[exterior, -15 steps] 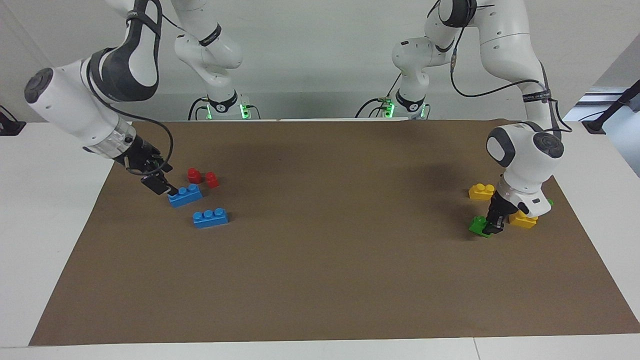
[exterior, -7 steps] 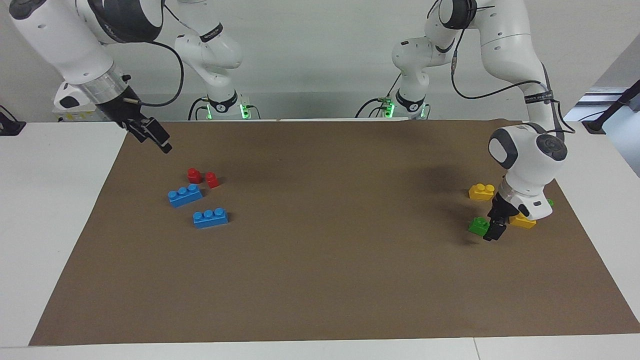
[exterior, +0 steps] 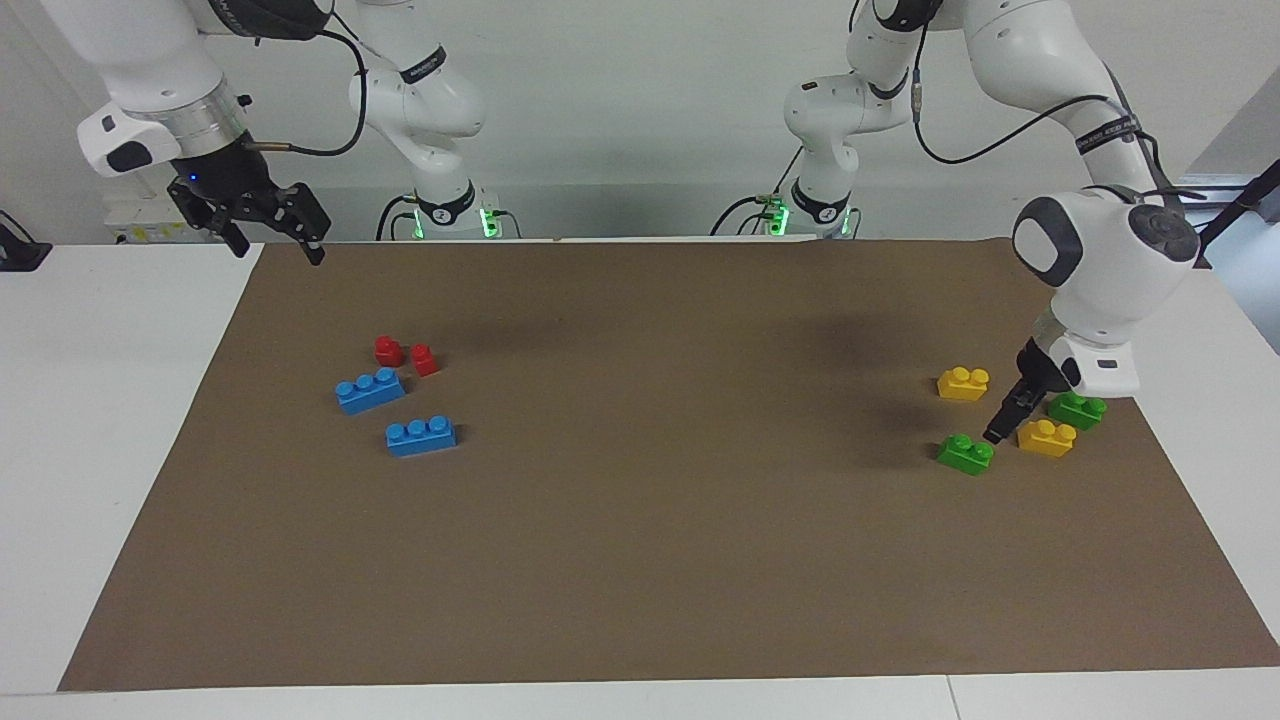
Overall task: Remove green block with left arm and hold with right
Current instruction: 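Release the green brick with the left gripper while the right gripper withdraws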
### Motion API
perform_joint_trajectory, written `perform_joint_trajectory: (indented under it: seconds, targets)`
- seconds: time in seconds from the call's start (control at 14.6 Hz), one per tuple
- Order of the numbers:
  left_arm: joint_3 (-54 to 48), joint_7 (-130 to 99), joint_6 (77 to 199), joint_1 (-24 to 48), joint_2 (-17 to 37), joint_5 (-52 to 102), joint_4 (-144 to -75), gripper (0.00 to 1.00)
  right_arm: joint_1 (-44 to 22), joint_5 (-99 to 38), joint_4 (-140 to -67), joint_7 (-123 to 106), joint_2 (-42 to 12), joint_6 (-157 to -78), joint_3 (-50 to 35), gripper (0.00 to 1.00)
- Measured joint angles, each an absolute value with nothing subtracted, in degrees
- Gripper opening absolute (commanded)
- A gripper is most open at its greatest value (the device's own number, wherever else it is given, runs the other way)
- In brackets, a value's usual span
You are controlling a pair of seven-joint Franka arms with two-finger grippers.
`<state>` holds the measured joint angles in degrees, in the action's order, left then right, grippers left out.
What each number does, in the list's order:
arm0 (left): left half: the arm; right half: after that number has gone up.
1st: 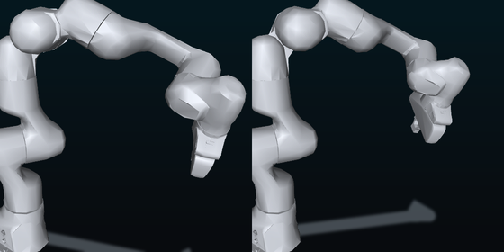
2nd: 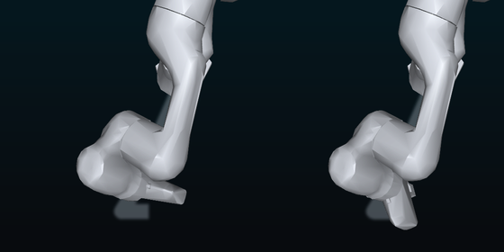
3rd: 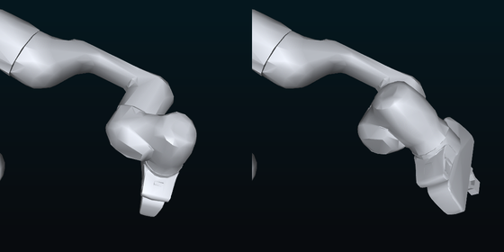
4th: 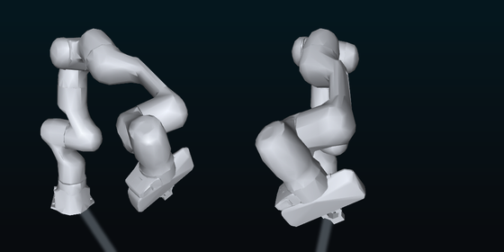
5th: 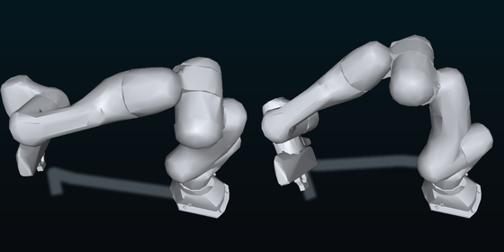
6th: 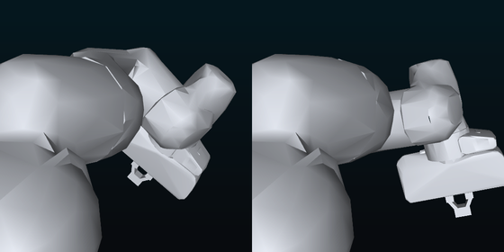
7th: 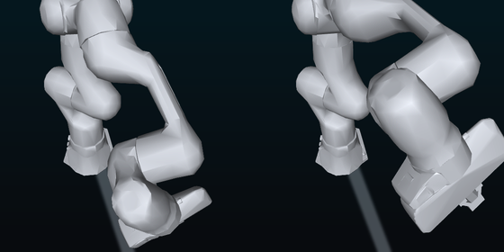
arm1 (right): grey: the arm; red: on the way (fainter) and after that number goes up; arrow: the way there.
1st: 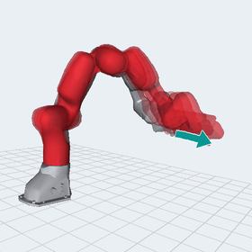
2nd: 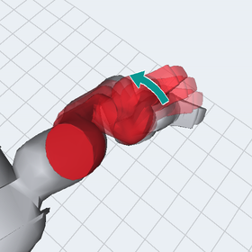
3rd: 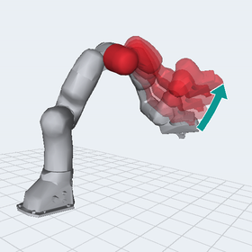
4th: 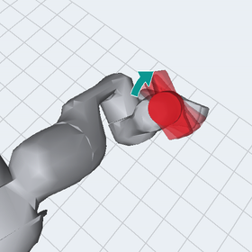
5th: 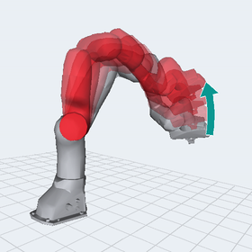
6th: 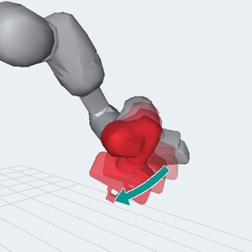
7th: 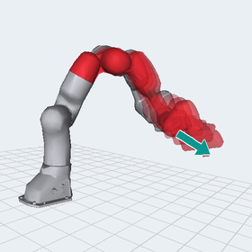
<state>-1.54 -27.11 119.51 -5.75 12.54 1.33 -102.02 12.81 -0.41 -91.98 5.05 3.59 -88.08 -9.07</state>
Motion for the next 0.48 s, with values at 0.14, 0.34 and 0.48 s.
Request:
perform_joint_trajectory:
  seconds: [0.14,0.34,0.48]
  targets:
    - [-1.8,-20.3,114.7,-5.7,10.9,1.3,-99.6,1.00,12.7,-0.4,-91.4,5.0,3.3,-88.1,-9.1,1.00]
    - [-2.4,-12.4,108.4,-5.6,9.1,1.3,-96.2,1.00,12.7,-0.4,-91.0,5.0,3.0,-88.2,-9.1,1.00]
    - [-3.0,-8.4,104.8,-5.4,6.8,1.3,-95.4,1.00,12.7,-0.4,-91.0,5.0,2.9,-88.2,-9.1,1.00]
